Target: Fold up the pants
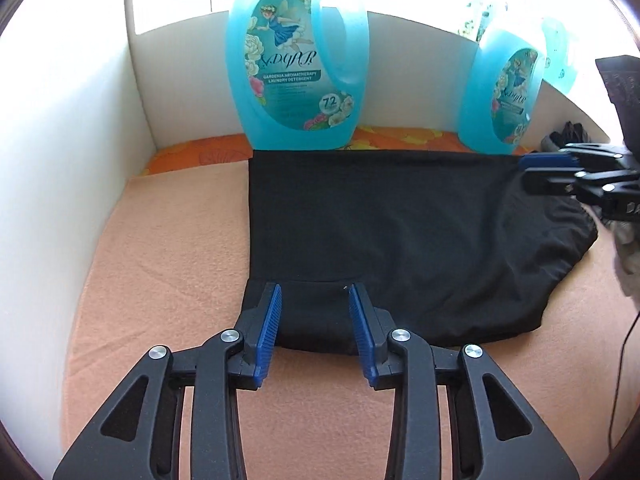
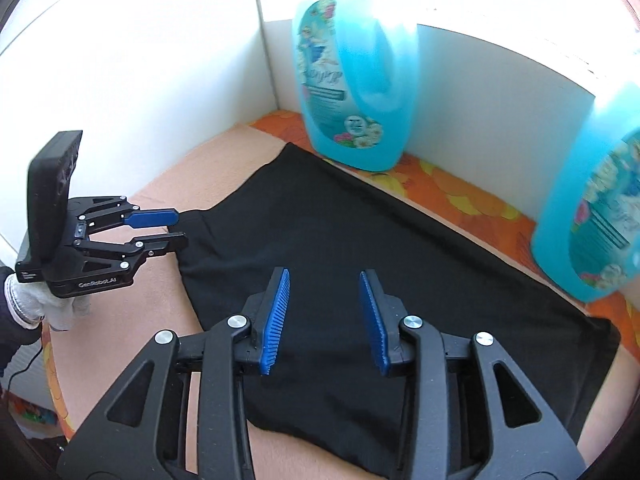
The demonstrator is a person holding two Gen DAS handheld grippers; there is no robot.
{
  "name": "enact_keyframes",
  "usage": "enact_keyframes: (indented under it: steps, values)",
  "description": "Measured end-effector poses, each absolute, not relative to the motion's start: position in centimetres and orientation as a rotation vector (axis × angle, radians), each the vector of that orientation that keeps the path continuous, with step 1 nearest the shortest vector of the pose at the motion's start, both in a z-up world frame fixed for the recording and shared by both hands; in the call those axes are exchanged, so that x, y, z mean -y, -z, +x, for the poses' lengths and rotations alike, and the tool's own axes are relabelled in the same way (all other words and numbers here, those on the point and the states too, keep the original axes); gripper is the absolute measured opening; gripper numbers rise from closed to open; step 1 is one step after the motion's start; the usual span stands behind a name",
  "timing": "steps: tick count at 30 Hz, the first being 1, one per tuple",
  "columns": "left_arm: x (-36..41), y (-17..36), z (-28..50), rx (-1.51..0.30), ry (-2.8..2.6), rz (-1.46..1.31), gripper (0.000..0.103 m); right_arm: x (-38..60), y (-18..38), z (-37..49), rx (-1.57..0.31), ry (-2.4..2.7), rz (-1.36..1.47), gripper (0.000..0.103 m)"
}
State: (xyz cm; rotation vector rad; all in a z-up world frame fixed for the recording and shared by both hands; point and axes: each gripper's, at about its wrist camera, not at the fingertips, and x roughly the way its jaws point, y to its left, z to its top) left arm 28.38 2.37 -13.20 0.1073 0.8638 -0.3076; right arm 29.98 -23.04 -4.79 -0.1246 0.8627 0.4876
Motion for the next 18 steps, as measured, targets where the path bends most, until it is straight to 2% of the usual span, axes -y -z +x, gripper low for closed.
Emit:
enact_keyframes:
  steps: [8, 14, 18]
  values:
    - [-2.6, 15.5, 28.4, -0.914, 0.254, 0.212, 0.034, 37.2, 6.1, 26.7, -0.909, -0.114, 0.149, 0.047]
    - [-1.4, 12.9, 26.6, -0.818, 0.277, 0.223, 0.034, 44.9, 9.1, 24.7, -0.948, 0.041, 0.338, 0.049]
    - [2.6, 11.1, 24.9, -0.775, 0.409, 0.259, 0.034, 47.0, 10.5, 24.4, -0.966, 0.021, 0.469, 0.049]
